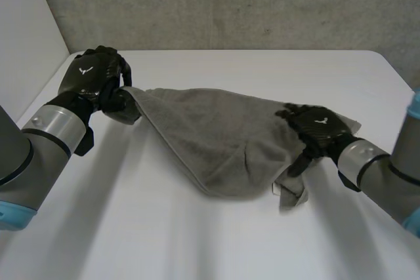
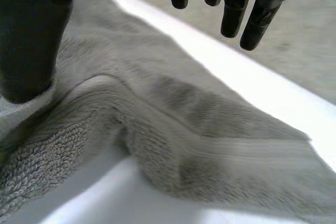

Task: Fold the towel.

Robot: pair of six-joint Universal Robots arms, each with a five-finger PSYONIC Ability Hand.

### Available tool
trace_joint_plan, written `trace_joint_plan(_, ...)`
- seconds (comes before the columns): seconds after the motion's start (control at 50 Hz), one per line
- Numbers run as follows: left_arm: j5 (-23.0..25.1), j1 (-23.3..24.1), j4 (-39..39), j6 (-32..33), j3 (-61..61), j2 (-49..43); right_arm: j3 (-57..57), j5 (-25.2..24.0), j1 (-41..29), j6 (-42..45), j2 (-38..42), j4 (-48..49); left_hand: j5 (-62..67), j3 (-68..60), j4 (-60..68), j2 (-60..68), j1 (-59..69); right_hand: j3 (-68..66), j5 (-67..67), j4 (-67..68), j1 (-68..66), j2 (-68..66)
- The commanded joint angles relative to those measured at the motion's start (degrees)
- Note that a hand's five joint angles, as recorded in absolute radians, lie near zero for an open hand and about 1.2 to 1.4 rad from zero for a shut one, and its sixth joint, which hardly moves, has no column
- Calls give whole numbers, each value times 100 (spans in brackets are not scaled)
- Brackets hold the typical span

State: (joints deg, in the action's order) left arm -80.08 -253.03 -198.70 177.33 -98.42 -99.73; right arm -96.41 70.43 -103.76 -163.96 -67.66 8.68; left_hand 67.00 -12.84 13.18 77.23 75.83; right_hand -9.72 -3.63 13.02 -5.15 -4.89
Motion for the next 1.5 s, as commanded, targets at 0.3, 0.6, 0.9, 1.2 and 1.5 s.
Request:
trace_joint_plan(0.3,-8,70,-2,-6,-28,-108,-1776,366,-3,-1446,-599,1532,300,284,-318,277,417,-28,-1328,-302,-2176,-2202)
trace_joint_plan(0.6,-34,105,-2,-6,-28,-143,-2400,305,-21,-1358,-1021,1725,300,284,-318,277,417,-28,-3901,-302,-4749,-4775)
trace_joint_plan(0.9,-34,123,-2,-6,-37,-152,-2427,314,-91,-1217,-793,1796,300,284,-318,277,417,-28,-3666,-302,-4514,-4540)
trace_joint_plan(1.2,-34,158,-2,-6,-37,-204,-2418,375,-311,-1007,-661,2015,300,284,-318,277,417,-28,-3615,-302,-4463,-4489)
trace_joint_plan(1.5,-17,105,33,3,16,-134,-2057,173,-241,-1015,-1153,1910,300,284,-318,277,417,-28,-6637,-302,-7485,-7511)
